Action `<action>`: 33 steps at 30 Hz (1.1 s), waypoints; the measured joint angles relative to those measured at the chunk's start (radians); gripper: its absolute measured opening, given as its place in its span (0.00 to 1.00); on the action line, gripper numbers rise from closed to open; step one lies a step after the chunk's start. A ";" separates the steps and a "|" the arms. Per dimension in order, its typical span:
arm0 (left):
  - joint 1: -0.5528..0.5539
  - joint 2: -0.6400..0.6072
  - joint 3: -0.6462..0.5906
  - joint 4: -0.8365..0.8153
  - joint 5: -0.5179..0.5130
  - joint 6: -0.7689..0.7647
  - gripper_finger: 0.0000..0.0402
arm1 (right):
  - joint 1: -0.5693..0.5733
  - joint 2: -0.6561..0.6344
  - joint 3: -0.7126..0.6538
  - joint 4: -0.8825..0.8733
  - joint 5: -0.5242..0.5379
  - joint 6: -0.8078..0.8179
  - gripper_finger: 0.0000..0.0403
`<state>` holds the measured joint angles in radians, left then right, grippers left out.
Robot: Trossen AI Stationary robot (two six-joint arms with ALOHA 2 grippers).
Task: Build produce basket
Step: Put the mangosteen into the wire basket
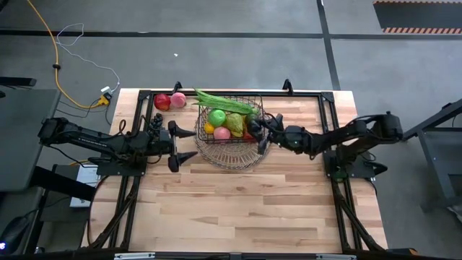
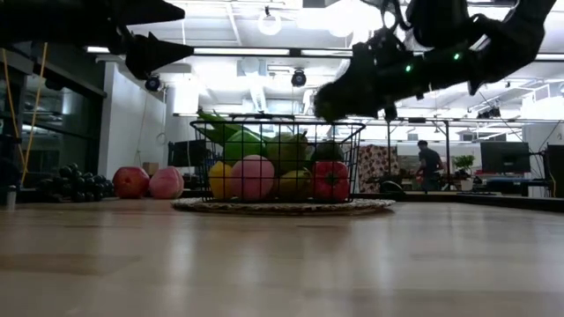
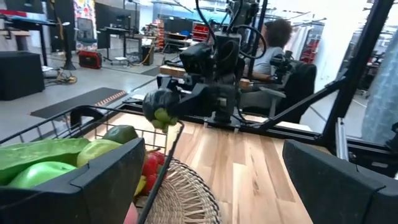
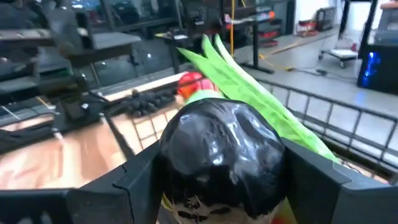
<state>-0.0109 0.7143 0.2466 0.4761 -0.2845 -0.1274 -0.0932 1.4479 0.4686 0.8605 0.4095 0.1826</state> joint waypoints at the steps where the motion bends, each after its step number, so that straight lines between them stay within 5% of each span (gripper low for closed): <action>1: 0.000 0.000 0.000 0.000 -0.007 0.006 0.92 | -0.008 0.008 0.000 -0.003 0.001 0.000 0.63; 33: 0.000 0.000 0.000 0.000 -0.016 0.007 0.92 | -0.033 0.013 0.001 -0.047 0.000 0.041 0.74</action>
<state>-0.0105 0.7143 0.2466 0.4759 -0.3000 -0.1200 -0.1265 1.4612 0.4700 0.8132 0.4094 0.2238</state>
